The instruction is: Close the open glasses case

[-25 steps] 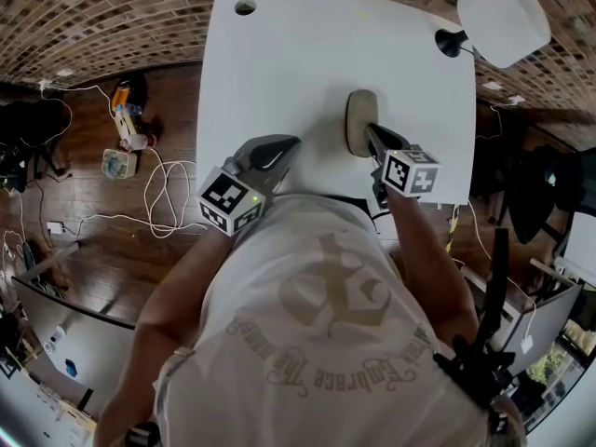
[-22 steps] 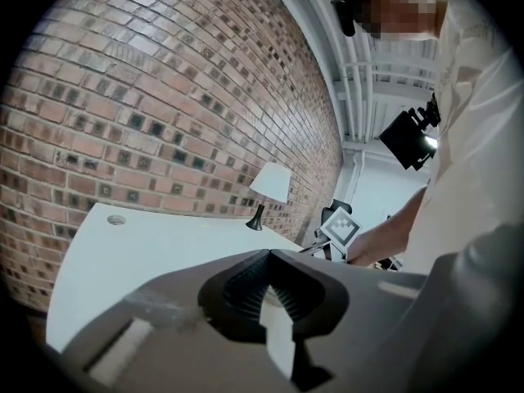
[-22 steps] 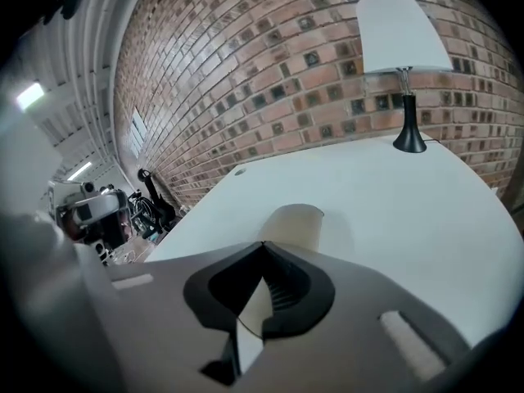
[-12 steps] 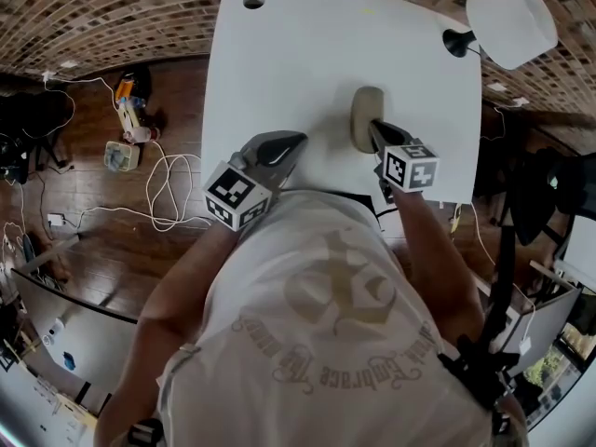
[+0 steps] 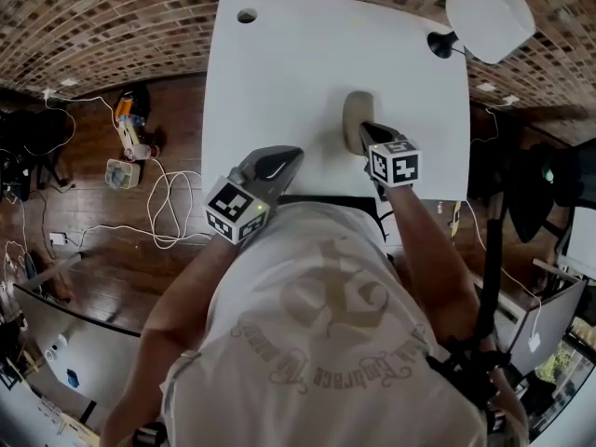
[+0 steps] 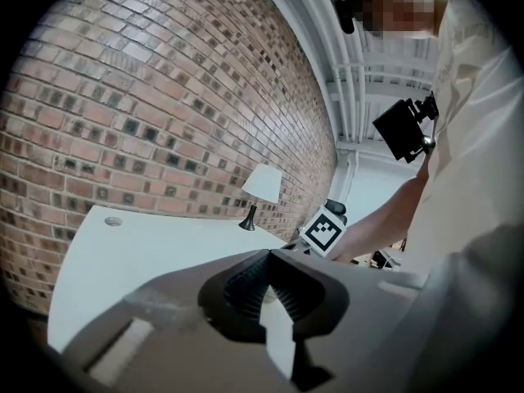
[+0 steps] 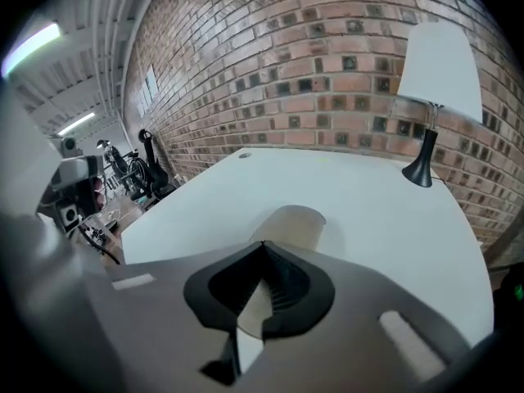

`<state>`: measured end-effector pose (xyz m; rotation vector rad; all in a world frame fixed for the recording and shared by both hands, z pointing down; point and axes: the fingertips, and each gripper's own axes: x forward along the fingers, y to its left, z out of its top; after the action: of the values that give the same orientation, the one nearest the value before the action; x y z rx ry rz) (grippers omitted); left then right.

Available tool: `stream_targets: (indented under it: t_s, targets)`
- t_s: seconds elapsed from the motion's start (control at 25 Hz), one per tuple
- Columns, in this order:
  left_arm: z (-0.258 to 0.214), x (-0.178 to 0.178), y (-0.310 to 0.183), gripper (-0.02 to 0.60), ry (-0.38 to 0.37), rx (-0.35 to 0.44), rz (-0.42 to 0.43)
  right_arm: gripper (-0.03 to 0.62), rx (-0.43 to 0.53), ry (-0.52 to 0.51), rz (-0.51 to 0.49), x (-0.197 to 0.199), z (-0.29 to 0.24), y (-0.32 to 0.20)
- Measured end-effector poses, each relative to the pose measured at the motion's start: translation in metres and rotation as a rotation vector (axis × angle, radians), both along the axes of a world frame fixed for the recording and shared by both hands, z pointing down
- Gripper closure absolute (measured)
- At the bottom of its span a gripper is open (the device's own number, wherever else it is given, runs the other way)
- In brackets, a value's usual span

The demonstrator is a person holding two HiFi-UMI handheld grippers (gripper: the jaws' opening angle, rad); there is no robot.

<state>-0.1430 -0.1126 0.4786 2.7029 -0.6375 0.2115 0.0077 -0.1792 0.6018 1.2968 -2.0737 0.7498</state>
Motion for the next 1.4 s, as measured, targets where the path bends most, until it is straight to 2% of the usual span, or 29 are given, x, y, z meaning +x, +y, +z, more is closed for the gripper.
stream_targets:
  t_s: [0.28,0.48,0.76,0.84,1.04,1.4]
  targets:
    - [-0.005,-0.001,-0.002,0.578,-0.006,0.011,-0.012,0.586,-0.007,-0.101,0.065,0.006,-0.002,0.001]
    - [-0.005,0.014,0.0,0.578,-0.011,0.005,0.011,0.585,0.021,-0.127,0.037,0.002,-0.005,0.011]
    - [-0.007,0.047,0.006,0.578,-0.018,0.005,0.058,0.585,0.009,-0.224,0.004,-0.002,-0.016,0.027]
    - [-0.011,0.056,0.006,0.578,-0.022,0.013,0.046,0.585,0.016,-0.263,-0.028,-0.004,-0.024,0.029]
    - [-0.016,0.095,0.01,0.578,-0.021,0.018,0.032,0.585,0.11,-0.321,-0.117,0.014,-0.063,0.042]
    - [-0.019,0.166,0.032,0.578,-0.007,0.008,0.043,0.585,0.262,-0.458,-0.115,0.082,-0.125,0.085]
